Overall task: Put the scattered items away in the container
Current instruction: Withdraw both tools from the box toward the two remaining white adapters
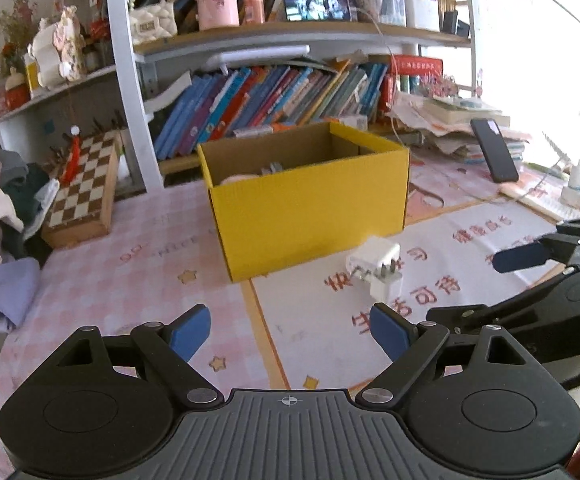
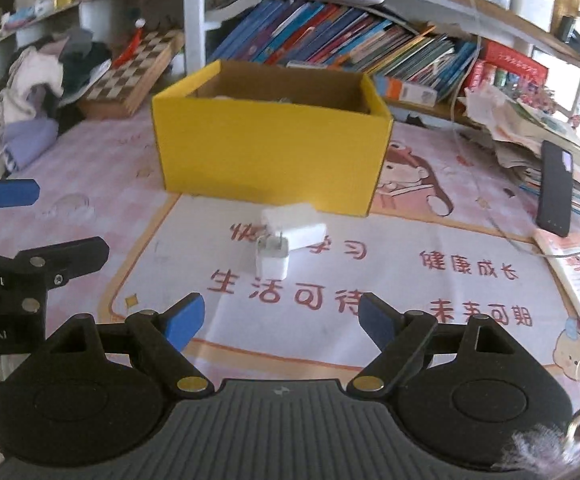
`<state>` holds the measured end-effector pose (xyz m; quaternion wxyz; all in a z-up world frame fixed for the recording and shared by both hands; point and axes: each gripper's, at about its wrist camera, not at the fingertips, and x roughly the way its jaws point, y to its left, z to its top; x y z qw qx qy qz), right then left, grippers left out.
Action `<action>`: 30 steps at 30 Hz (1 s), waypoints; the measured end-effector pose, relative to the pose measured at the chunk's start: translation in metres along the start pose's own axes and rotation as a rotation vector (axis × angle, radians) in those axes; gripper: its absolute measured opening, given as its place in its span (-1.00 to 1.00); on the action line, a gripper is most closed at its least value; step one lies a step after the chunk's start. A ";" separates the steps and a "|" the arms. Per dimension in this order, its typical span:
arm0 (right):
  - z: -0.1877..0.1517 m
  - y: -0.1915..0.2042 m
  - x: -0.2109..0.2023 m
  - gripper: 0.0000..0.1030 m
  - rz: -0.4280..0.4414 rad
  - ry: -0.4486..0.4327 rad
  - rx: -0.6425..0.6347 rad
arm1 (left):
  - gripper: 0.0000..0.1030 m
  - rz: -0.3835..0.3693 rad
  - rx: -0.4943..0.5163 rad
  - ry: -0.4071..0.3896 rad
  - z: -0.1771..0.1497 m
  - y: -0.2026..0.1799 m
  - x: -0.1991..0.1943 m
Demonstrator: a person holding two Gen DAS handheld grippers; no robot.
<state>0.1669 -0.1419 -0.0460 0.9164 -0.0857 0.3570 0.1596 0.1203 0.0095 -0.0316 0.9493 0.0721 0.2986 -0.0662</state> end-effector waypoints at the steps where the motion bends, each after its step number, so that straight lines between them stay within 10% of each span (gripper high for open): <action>1: 0.000 0.001 0.002 0.62 0.006 0.008 -0.004 | 0.73 -0.003 -0.004 0.012 0.000 0.001 0.002; 14: 0.002 -0.007 0.020 0.56 0.036 0.068 -0.015 | 0.73 -0.008 -0.004 0.055 0.001 0.000 0.018; 30: 0.035 -0.011 0.067 0.00 0.071 0.145 -0.033 | 0.73 0.037 -0.026 0.092 0.011 0.009 0.037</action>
